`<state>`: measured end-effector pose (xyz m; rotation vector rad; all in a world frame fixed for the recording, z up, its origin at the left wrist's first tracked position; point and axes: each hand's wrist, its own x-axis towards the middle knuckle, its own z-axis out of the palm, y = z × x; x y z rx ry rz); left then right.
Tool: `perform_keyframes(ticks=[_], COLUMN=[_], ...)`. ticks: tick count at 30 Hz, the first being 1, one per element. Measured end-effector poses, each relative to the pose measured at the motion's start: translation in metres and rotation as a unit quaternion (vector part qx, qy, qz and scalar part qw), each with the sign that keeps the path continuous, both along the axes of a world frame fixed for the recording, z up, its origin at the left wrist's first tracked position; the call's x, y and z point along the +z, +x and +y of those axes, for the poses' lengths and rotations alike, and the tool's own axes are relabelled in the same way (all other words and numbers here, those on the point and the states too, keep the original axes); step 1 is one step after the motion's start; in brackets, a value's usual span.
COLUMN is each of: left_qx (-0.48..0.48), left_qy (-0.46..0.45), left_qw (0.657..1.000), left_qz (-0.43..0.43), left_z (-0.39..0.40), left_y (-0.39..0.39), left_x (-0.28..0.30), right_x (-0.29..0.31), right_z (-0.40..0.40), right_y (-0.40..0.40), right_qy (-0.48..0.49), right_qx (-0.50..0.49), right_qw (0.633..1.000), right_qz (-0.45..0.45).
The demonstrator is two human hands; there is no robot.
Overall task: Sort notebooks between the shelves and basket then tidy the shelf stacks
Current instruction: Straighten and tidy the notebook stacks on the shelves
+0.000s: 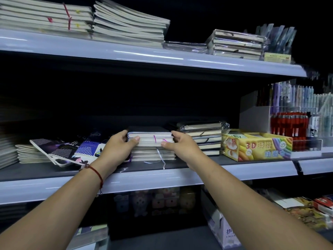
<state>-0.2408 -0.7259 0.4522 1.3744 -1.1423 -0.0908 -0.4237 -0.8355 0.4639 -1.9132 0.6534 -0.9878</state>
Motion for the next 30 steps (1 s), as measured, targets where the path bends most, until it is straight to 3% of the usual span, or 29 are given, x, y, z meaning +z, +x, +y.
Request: perform_keyframes(ticks=[5, 9, 15, 21, 25, 27, 30], left_qx=[0.043, 0.025, 0.018, 0.026, 0.015, 0.015, 0.092], left_qy=[0.016, 0.036, 0.051, 0.051, 0.055, 0.069, 0.100], left_qw=[0.999, 0.999, 0.998, 0.998, 0.998, 0.997, 0.985], left_qz=[0.009, 0.012, -0.022, -0.031, -0.020, -0.037, -0.109], left_z=[0.000, 0.000, -0.002, -0.003, -0.002, -0.001, 0.003], left_y=[0.009, 0.012, 0.003, 0.005, 0.004, 0.001, -0.005], left_x=[0.000, 0.001, -0.001, -0.002, -0.001, -0.002, 0.001], right_x=[0.000, -0.004, -0.002, -0.003, -0.004, -0.004, -0.004], right_z=[-0.007, -0.009, -0.004, -0.001, 0.000, -0.002, -0.004], right_y=[0.000, 0.002, 0.003, 0.004, 0.007, 0.008, 0.006], right_qy=[-0.036, -0.054, -0.062, -0.056, -0.053, -0.045, -0.026], right_qx=[-0.028, -0.060, -0.055, -0.096, -0.070, -0.056, -0.044], right_qw=[0.999, 0.997, 0.996, 0.994, 0.996, 0.997, 0.999], right_qz=[-0.007, -0.017, 0.037, 0.010, 0.018, 0.029, 0.010])
